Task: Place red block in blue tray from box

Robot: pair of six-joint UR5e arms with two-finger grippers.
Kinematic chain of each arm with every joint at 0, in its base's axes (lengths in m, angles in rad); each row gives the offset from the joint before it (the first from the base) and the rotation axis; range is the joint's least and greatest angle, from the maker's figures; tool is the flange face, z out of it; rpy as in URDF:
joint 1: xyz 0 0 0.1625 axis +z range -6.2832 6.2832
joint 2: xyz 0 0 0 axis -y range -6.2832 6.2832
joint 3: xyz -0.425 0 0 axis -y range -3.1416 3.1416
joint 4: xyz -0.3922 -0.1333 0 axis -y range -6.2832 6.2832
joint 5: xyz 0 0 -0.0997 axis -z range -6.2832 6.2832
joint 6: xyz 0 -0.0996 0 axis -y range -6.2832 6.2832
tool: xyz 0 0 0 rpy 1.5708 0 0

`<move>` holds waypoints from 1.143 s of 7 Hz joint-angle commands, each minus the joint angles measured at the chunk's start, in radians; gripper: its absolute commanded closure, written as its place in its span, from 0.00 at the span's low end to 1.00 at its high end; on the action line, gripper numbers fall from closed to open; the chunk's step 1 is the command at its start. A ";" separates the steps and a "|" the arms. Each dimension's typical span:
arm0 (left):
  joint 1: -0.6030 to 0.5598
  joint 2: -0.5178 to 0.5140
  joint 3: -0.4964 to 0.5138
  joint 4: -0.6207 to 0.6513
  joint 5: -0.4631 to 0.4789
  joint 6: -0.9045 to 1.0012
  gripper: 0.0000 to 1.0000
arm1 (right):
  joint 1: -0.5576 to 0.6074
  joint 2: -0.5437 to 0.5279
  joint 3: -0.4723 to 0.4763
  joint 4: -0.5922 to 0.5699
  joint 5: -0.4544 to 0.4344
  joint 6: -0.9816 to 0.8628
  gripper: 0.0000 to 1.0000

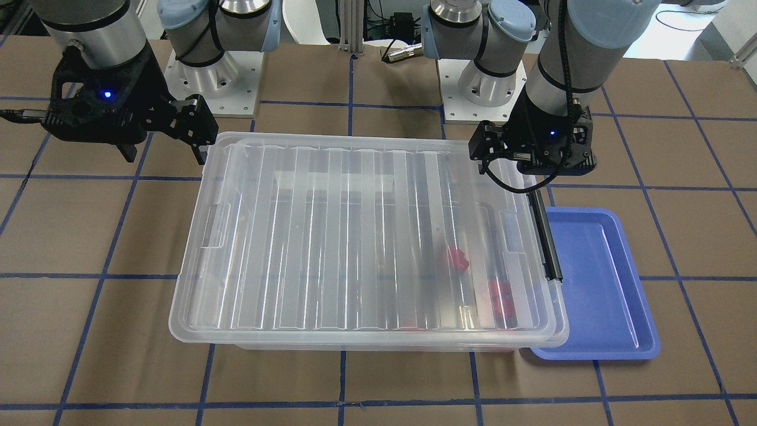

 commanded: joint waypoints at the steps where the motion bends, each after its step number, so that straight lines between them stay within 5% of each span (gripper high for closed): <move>1: 0.011 0.034 0.014 0.008 0.001 0.000 0.00 | 0.000 0.000 0.000 0.002 -0.001 0.000 0.00; 8: -0.027 0.078 -0.024 -0.002 -0.004 -0.003 0.00 | -0.032 0.026 0.046 -0.003 -0.012 -0.122 0.00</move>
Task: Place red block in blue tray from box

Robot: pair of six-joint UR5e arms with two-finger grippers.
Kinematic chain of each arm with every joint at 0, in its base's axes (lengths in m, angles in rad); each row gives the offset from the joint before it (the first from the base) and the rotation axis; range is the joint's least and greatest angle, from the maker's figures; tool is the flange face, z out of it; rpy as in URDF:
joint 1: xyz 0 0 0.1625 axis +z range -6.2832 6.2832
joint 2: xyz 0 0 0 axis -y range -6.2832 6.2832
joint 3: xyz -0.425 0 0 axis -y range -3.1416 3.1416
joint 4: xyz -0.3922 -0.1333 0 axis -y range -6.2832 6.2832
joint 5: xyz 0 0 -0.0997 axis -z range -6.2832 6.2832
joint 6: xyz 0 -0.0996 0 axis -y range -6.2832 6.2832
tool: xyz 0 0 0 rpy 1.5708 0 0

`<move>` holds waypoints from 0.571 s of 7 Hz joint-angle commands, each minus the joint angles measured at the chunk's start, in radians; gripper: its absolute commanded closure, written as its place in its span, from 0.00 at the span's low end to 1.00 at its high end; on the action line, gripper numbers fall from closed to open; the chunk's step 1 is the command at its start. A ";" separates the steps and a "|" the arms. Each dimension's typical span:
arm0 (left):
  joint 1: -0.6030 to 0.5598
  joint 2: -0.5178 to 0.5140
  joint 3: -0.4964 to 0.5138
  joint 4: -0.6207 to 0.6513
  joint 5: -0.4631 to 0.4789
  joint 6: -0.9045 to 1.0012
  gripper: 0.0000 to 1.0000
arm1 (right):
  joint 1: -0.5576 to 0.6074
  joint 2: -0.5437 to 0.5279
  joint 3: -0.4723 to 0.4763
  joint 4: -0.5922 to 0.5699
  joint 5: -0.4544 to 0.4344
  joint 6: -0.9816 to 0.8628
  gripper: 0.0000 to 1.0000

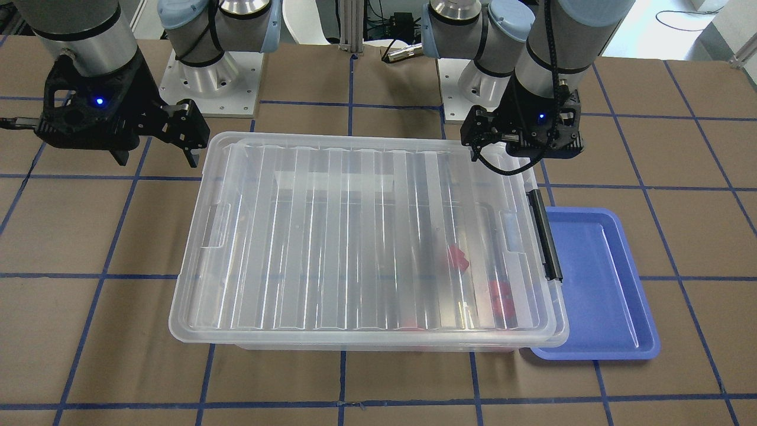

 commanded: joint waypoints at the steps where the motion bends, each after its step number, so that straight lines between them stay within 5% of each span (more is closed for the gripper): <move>1: -0.003 0.016 0.024 0.001 0.001 0.001 0.00 | -0.008 0.041 0.065 -0.069 -0.003 -0.063 0.00; 4: -0.005 0.065 0.022 -0.024 0.007 0.013 0.00 | -0.008 0.124 0.250 -0.423 -0.003 -0.069 0.00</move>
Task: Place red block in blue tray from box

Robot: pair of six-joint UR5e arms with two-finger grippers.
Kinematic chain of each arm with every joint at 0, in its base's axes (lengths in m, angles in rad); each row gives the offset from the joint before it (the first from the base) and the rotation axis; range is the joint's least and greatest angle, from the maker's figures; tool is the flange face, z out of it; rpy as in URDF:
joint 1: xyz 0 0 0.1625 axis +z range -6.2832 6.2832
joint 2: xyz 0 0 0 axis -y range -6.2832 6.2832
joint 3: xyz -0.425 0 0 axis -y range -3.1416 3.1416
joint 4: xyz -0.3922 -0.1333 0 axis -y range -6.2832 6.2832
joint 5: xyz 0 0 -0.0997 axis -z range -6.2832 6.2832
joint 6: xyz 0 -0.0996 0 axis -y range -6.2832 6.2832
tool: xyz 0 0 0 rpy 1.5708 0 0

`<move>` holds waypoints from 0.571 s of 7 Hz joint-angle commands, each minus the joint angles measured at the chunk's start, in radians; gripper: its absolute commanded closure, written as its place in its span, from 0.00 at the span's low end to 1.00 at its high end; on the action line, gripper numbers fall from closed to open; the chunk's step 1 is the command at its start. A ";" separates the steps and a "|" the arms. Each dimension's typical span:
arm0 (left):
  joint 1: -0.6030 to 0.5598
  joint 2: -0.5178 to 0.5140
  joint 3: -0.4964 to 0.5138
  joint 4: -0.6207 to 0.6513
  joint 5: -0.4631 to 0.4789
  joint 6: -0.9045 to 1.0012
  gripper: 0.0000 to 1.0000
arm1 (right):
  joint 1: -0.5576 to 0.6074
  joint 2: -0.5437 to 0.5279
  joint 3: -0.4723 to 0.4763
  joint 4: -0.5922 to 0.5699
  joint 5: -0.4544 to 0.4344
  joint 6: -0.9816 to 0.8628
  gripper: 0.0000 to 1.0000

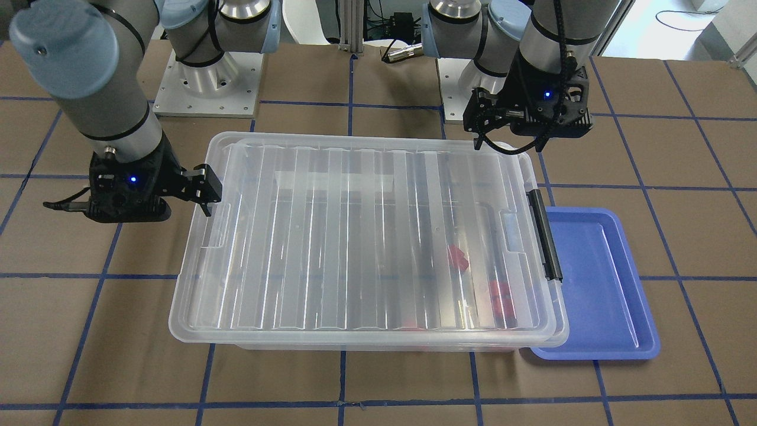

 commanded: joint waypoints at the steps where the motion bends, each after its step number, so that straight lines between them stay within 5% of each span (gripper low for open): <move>1: -0.001 0.048 -0.021 -0.019 0.001 0.002 0.00 | -0.005 0.031 0.087 -0.153 -0.001 -0.007 0.00; 4: 0.002 0.051 -0.046 -0.025 0.009 0.018 0.00 | -0.048 0.031 0.088 -0.151 0.001 -0.045 0.00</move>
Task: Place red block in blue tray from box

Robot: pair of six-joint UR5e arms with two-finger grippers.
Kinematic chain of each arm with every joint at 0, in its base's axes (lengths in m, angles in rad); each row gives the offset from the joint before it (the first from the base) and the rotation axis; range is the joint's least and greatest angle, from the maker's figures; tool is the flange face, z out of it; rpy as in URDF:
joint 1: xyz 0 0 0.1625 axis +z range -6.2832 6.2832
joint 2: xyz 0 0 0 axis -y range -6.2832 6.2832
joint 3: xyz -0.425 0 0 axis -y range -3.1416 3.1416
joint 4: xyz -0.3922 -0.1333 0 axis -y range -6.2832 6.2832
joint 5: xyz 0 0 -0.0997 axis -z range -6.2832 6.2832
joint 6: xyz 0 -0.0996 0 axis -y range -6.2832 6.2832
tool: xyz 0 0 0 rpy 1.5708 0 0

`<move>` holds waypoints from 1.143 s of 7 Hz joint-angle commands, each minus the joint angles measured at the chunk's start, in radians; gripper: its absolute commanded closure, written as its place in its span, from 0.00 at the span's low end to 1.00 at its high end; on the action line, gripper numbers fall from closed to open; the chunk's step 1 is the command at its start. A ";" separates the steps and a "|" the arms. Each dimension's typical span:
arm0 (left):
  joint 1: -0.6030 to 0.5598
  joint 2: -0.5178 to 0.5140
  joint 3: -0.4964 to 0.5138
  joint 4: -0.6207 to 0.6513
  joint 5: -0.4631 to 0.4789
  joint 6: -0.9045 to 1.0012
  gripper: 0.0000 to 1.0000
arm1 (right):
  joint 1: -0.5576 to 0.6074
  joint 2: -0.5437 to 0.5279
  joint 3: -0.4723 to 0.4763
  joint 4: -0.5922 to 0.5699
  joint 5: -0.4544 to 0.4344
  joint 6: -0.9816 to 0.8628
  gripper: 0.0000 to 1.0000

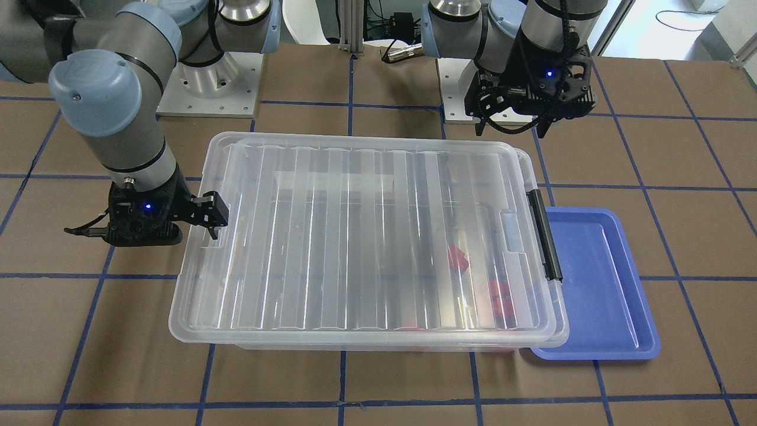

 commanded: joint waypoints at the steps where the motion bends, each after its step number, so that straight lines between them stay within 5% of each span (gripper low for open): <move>1: 0.005 -0.001 -0.030 -0.002 -0.014 0.016 0.00 | -0.054 -0.001 -0.003 0.001 0.002 -0.081 0.00; 8: 0.016 -0.019 -0.044 0.021 -0.032 0.158 0.00 | -0.255 -0.014 -0.005 0.016 -0.004 -0.370 0.00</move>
